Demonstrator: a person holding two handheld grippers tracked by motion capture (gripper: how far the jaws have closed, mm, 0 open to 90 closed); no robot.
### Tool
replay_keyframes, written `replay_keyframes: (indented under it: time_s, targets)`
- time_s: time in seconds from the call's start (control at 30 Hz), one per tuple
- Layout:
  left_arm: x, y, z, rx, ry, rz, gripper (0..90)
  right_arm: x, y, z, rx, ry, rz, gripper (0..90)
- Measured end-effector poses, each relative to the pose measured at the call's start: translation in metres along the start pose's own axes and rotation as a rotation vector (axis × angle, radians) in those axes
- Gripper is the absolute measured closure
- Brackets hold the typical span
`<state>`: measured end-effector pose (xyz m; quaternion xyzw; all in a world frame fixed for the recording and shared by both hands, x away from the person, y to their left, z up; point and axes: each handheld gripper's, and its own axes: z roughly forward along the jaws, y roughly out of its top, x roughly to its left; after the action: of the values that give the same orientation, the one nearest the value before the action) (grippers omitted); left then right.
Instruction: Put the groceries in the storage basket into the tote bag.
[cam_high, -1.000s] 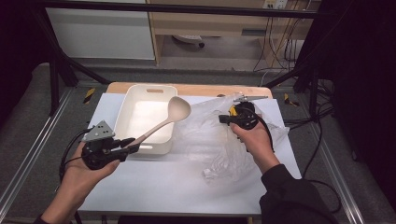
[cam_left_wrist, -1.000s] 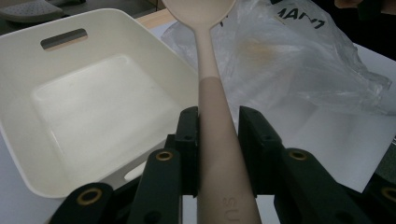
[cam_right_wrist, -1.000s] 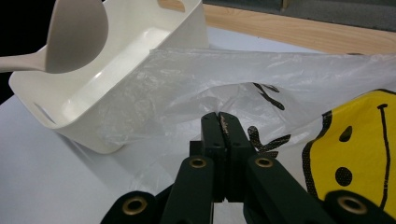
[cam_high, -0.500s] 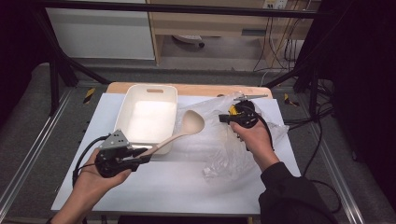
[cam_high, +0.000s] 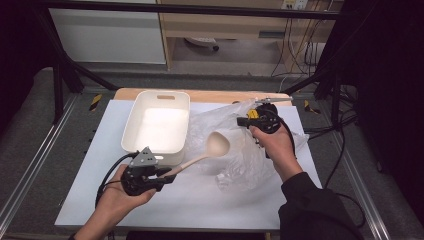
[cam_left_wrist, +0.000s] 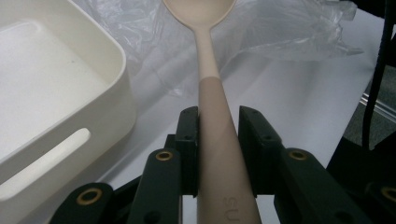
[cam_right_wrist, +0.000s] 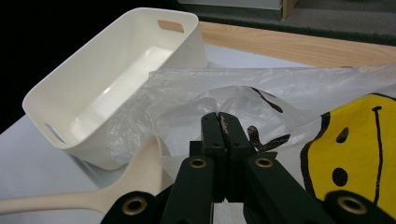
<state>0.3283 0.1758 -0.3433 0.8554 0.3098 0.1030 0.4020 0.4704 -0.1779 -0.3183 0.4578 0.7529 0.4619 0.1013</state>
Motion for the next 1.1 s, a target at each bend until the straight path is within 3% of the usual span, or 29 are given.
replay_keyframes:
  time_s: [0.23,0.33,0.43,0.6,0.8,1.1]
  targets:
    - [-0.004,0.005,0.016,0.001,-0.018,0.008,69.7,0.004,0.003,-0.004,-0.013,0.000,-0.010,90.0]
    - [-0.010,0.005,0.021,0.004,-0.004,0.025,69.7,0.003,0.004,-0.005,-0.020,0.000,-0.014,90.0]
    - [-0.009,0.009,0.029,0.004,0.004,0.017,69.7,0.003,0.003,-0.007,-0.017,0.004,-0.014,90.0]
    - [-0.006,0.025,0.049,-0.007,0.036,0.040,69.7,0.006,0.001,-0.010,-0.026,0.006,-0.026,90.0]
    - [-0.005,0.041,0.076,-0.018,0.056,0.036,69.8,0.008,-0.001,-0.009,-0.021,0.011,-0.032,90.0]
    - [-0.007,0.047,0.120,-0.021,0.045,0.012,69.7,0.008,-0.002,-0.009,-0.025,0.017,-0.035,90.0]
